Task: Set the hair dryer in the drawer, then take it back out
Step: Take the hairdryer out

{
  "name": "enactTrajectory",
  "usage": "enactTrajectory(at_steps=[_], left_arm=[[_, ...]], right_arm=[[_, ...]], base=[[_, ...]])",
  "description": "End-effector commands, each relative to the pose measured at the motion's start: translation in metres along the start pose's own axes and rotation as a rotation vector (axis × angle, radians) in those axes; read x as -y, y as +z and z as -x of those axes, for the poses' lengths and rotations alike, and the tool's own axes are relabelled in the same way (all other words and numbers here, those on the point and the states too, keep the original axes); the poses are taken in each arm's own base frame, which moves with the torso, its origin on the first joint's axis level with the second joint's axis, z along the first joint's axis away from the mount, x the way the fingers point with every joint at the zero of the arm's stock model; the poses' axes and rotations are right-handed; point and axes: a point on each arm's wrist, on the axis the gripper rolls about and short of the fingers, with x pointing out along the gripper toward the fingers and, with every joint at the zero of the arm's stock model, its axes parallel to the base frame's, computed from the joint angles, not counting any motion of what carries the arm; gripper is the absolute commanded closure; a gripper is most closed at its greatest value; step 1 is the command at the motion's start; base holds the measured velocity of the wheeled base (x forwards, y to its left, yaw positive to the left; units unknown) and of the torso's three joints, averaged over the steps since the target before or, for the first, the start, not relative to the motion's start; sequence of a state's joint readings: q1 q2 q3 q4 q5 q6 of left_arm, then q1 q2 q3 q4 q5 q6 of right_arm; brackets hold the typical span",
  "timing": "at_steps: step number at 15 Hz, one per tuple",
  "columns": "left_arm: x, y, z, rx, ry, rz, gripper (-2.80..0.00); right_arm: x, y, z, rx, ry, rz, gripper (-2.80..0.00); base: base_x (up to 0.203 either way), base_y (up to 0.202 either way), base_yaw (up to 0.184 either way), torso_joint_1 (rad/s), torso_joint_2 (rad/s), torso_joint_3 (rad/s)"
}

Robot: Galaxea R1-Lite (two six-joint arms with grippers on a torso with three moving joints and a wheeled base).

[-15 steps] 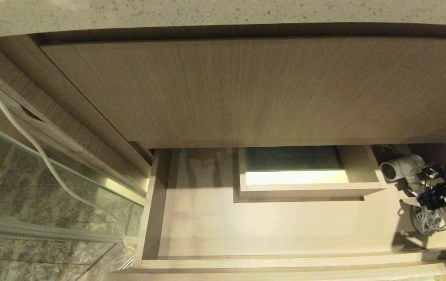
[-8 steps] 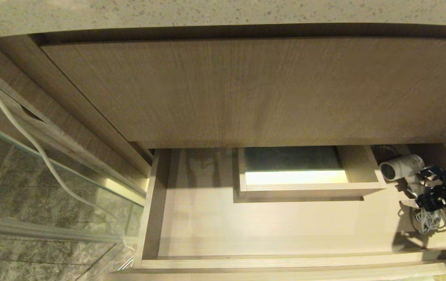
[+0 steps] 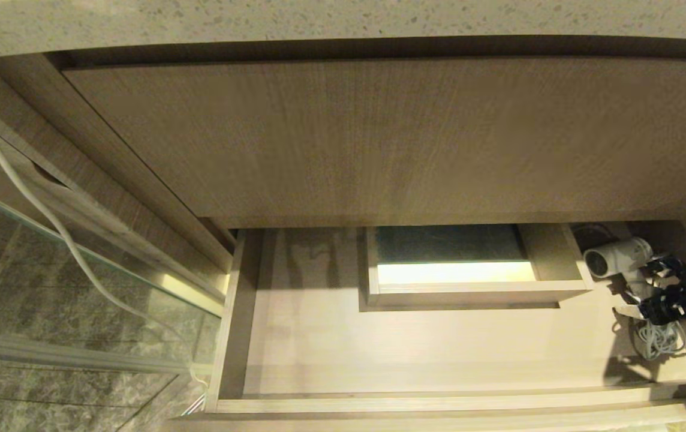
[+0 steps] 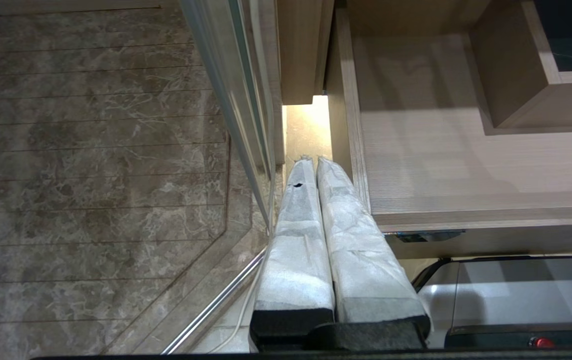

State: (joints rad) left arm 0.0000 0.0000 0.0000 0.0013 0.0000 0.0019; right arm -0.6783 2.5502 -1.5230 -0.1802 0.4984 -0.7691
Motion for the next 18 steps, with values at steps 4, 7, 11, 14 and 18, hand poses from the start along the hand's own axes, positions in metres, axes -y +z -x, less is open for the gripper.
enactTrajectory(at_steps=[4, 7, 11, 14, 18], left_arm=[[0.0, 0.0, 0.0, 0.0, 0.0, 0.0, 0.0], [0.0, 0.0, 0.0, 0.0, 0.0, 0.0, 0.0], [0.0, 0.0, 0.0, 0.001, 0.0, 0.0, 0.0], [0.0, 0.0, 0.0, 0.0, 0.0, 0.0, 0.0], [0.0, 0.0, 0.0, 0.0, 0.0, 0.0, 0.0]], right_arm=[[0.005, 0.016, 0.015, 0.03, -0.015, 0.027, 0.0], [0.006, 0.028, 0.028, 0.048, -0.033, 0.041, 0.0], [0.006, 0.04, 0.047, 0.05, -0.037, 0.042, 0.0], [0.005, 0.044, 0.061, 0.045, -0.04, 0.034, 0.0], [-0.001, 0.04, 0.073, 0.0, -0.004, 0.015, 0.0]], base=[[0.0, 0.0, 0.0, 0.0, 0.0, 0.0], [0.0, 0.0, 0.0, 0.0, 0.0, 0.0], [0.0, 0.0, 0.0, 0.0, 0.0, 0.0], [0.0, 0.0, 0.0, 0.0, 0.0, 0.0], [0.0, 0.0, 0.0, 0.0, 0.0, 0.0]])
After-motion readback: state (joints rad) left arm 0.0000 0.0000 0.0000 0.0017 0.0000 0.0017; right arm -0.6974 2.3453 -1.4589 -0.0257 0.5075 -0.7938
